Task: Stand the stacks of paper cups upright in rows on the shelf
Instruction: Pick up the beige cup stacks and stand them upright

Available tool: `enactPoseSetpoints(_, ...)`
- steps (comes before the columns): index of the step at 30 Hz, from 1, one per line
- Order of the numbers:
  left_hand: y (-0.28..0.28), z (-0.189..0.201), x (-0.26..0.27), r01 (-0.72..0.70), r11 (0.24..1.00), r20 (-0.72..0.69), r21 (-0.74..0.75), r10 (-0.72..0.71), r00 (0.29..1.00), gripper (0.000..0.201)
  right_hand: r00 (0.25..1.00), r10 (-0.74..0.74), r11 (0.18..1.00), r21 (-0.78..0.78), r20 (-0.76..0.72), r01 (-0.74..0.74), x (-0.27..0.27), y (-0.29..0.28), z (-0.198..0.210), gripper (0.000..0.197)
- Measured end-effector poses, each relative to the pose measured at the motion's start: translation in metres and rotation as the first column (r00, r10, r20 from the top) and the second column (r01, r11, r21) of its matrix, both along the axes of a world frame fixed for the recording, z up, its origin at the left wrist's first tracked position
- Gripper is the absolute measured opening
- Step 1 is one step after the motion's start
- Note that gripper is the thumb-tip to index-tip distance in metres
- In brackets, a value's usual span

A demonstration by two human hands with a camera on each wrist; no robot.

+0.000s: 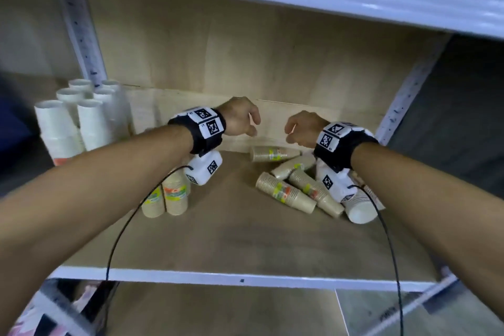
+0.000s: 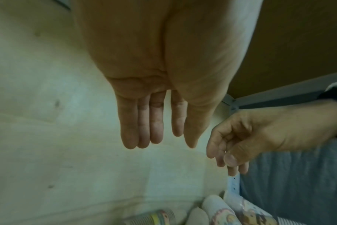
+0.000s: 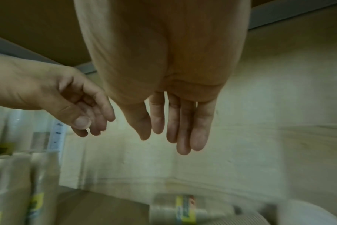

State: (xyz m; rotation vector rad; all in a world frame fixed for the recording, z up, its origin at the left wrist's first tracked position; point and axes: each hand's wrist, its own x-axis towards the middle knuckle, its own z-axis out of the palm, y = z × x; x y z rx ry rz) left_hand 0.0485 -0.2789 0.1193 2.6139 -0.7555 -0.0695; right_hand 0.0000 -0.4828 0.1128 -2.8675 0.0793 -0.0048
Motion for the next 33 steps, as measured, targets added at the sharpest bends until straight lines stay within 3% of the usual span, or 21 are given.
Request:
enactPoseSetpoints(8,-0.074,-0.059,-0.009,0.227,0.970,-0.116,0.090,-0.216,0.970,0.034,0.973,-0.176,0.984,-0.035,-0.151,0.172,-0.040,-0.069,-0.069,0.037)
enactPoseSetpoints(13,-0.103,-0.094,-0.016,0.321,0.933,-0.148,0.164,-0.298,0.943,0.046,0.937,-0.276,0.961,-0.072,-0.214,0.267,-0.056,-0.082,-0.107,0.064)
enactPoseSetpoints(16,-0.114,-0.113,-0.017,0.362,0.907,-0.151,0.214,-0.335,0.930,0.050,0.940,-0.288,0.957,-0.092,-0.182,0.275,-0.064,-0.086,-0.119,0.061)
enactPoseSetpoints(21,-0.123,-0.132,-0.020,0.398,0.870,-0.150,0.290,-0.369,0.917,0.042,0.950,-0.292,0.954,0.041,-0.107,0.297,-0.073,-0.081,-0.146,0.063)
enactPoseSetpoints(25,-0.129,-0.144,-0.026,0.391,0.856,-0.168,0.337,-0.354,0.920,0.058,0.954,-0.287,0.949,0.111,-0.087,0.296,-0.075,-0.081,-0.157,0.065)
enactPoseSetpoints(33,-0.132,-0.149,-0.025,0.391,0.837,-0.162,0.383,-0.356,0.920,0.063,0.956,-0.284,0.953,0.083,-0.076,0.290,-0.075,-0.086,-0.164,0.073)
